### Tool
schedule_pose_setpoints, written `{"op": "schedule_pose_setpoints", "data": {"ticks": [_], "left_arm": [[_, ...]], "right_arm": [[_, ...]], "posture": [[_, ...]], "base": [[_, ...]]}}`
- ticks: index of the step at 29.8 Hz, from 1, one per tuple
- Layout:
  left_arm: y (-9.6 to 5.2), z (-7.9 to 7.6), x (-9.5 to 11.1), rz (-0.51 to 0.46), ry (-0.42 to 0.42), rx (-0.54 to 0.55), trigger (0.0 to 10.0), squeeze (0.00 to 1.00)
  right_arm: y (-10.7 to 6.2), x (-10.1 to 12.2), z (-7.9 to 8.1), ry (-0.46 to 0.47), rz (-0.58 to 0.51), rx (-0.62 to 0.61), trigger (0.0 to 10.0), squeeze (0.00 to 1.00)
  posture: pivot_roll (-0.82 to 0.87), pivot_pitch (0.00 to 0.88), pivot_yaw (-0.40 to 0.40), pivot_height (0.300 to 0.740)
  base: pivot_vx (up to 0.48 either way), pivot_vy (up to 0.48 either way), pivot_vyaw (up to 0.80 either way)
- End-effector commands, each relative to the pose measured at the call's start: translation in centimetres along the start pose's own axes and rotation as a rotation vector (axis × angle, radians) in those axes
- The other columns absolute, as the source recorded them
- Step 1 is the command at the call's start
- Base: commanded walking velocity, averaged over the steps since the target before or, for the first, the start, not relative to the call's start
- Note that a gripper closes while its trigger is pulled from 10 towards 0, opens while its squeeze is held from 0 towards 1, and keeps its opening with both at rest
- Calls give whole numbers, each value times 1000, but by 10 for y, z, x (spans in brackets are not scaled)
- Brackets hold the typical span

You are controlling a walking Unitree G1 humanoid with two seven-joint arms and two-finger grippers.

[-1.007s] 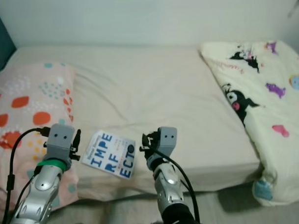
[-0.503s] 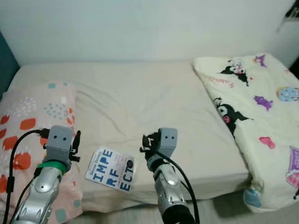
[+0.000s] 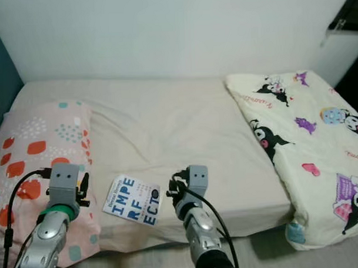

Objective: Clean up the room

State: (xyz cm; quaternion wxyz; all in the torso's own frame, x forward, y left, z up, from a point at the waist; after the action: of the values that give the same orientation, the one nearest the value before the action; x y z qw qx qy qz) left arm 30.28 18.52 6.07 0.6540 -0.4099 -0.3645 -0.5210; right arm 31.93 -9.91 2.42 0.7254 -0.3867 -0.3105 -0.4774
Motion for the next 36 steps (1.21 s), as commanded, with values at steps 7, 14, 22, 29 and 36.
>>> {"op": "schedule_pose_setpoints", "data": {"ticks": [7, 14, 22, 29, 36], "left_arm": [[2, -2, -2, 22, -24, 17, 10000, 0], [2, -2, -5, 47, -74, 30, 10000, 0], [-3, 1, -9, 62, -88, 46, 10000, 0], [-3, 1, -9, 60, -85, 39, 10000, 0], [0, 2, -6, 52, -57, 21, 10000, 0]], "right_arm": [[2, -1, 2, -19, 16, -1, 10000, 0], [2, -2, 2, -52, 44, 13, 10000, 0], [3, -5, 7, -51, 80, 54, 10000, 0], [4, -4, 5, -54, 83, 31, 10000, 0], [3, 2, -3, -56, 46, -31, 10000, 0]], "posture": [[150, 0, -51, 740], [148, 0, -64, 740], [151, 0, -75, 740], [150, 0, -76, 740], [147, 0, -67, 740]], "base": [[0, -206, 289], [0, -264, 439], [0, 0, 0], [0, 0, 0], [0, 0, 0]]}}
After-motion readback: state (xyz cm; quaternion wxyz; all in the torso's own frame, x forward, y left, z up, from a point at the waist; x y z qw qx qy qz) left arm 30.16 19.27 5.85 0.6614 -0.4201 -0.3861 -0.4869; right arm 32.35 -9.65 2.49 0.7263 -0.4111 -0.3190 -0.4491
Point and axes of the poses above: a point about 5 cm out from each wrist's last joint towards the gripper, its own y axis pointing out of the wrist towards the gripper, its own x axis along the axis of the wrist's last joint, z = x × y, the point moved 1 cm from there along y, pointing out of the wrist towards the gripper, and after that the axes turned 13 degrees about y, right-handed, at the moved point
